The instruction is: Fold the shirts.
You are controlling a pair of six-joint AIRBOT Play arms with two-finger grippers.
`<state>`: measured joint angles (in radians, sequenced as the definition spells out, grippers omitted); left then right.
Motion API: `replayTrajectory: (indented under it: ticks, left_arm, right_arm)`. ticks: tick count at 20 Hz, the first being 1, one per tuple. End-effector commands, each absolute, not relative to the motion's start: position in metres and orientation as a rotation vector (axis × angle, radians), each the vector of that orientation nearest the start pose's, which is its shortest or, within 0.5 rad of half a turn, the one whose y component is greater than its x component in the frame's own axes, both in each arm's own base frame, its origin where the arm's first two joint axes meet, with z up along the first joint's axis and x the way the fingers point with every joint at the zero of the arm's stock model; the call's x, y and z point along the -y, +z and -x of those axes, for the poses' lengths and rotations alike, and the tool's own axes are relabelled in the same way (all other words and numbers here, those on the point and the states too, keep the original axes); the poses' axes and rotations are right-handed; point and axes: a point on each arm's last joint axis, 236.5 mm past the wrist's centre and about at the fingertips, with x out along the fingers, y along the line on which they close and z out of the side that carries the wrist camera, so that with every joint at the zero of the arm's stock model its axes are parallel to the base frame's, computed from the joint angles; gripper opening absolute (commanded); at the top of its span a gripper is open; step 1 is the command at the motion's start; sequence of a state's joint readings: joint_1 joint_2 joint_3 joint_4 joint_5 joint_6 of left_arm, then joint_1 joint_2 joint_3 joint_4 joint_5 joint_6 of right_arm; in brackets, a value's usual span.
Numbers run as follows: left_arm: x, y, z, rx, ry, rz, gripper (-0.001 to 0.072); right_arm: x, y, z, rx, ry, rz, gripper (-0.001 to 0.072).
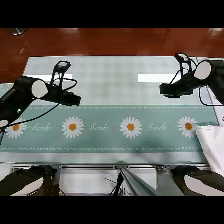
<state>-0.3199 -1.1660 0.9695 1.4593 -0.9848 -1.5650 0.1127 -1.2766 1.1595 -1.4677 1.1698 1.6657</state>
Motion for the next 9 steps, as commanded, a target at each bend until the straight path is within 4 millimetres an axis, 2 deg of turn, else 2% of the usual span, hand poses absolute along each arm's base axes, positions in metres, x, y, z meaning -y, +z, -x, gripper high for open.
replayTrajectory:
  ticks: [1, 9]
  left_arm:
    - [0.1359, -0.0055, -0.3445, -1.190, -0.326, -0.090, 0.0027]
    - [0.1359, -0.0080, -0.3445, -1.196, -0.325, -0.091, 0.0027]
  right_arm:
    - [-0.0652, 0.0083, -0.3745, -1.299, 0.091, -0.102, 0.0018]
    - [-0.0652, 0.0083, -0.3745, -1.299, 0.091, -0.102, 0.0018]
